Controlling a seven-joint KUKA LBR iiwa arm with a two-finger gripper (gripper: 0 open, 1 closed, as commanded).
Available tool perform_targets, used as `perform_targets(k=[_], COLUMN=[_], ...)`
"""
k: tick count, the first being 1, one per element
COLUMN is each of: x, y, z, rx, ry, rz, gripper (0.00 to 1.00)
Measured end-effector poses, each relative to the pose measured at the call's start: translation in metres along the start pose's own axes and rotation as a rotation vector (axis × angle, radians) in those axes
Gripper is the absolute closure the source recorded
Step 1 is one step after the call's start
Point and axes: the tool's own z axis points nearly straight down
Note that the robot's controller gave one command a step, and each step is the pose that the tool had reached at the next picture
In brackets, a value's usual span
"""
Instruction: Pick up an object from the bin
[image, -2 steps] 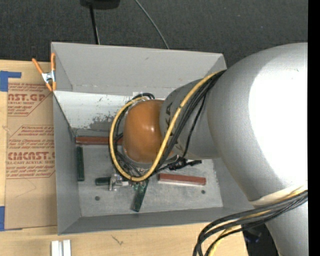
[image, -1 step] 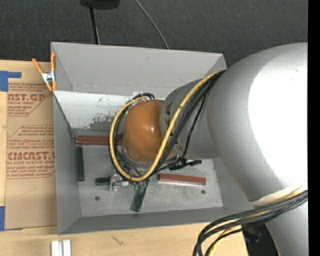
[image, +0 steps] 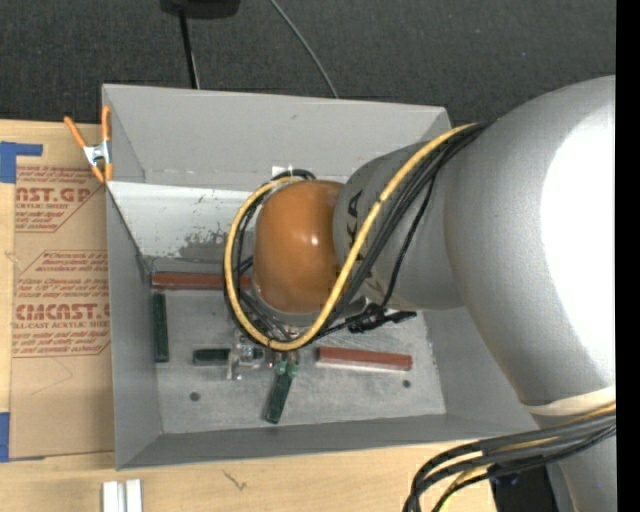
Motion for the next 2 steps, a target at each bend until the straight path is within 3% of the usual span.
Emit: perform_targets(k=[1,2], x=[-0.014,-0.01], y=[0.008,-0.001], z=[-0.034,-0.053], rx=[-0.003,0.0], ry=[-0.009,-0.002], rz=[-0.009,-0.027], gripper=[1.0,1.0])
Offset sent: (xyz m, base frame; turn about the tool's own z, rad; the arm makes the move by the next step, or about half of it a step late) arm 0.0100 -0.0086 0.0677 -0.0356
